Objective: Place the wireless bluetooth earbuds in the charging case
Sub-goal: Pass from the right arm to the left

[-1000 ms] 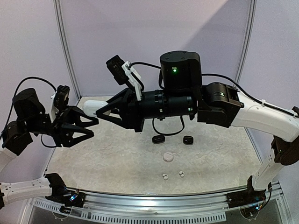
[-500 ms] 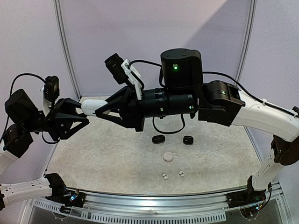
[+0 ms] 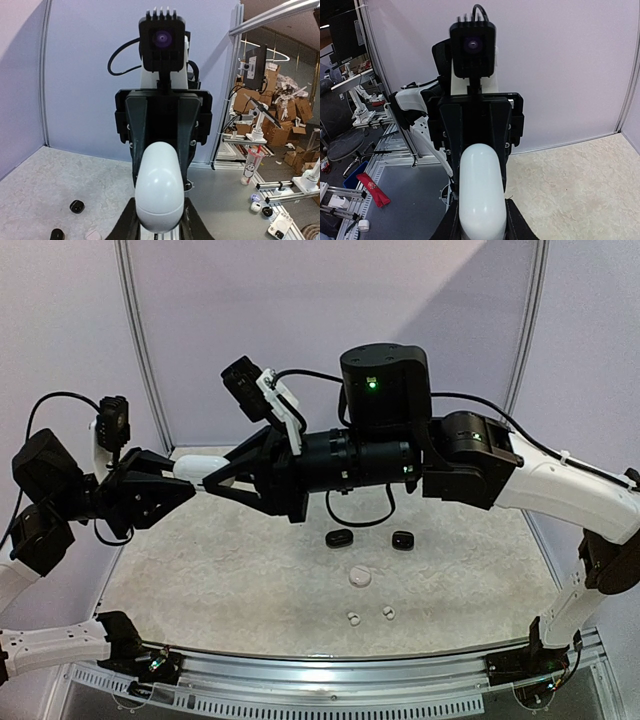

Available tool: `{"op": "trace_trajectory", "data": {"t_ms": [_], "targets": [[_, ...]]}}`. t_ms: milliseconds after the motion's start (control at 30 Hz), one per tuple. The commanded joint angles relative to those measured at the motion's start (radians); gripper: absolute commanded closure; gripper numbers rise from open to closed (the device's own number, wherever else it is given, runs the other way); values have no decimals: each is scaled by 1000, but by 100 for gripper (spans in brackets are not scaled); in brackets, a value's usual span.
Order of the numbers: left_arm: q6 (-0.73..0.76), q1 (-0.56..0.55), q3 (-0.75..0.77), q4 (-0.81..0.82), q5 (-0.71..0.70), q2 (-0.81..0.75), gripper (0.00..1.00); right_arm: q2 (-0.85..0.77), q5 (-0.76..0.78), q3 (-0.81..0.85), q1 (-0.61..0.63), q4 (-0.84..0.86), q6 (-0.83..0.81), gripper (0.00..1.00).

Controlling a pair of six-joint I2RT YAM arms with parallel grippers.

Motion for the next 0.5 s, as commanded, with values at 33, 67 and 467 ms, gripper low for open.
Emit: {"op": "trace_trajectory", "data": {"t_ms": [33, 67, 467], "targets": [[5, -24, -7, 17, 10, 6, 96, 23, -4, 44, 6, -18, -7, 100], [9, -24, -7, 14, 12, 4, 100, 24, -3, 45, 6, -19, -7, 100], [297, -34, 37, -199, -40, -32, 100, 64, 138, 109, 6, -122, 13, 48]]}}
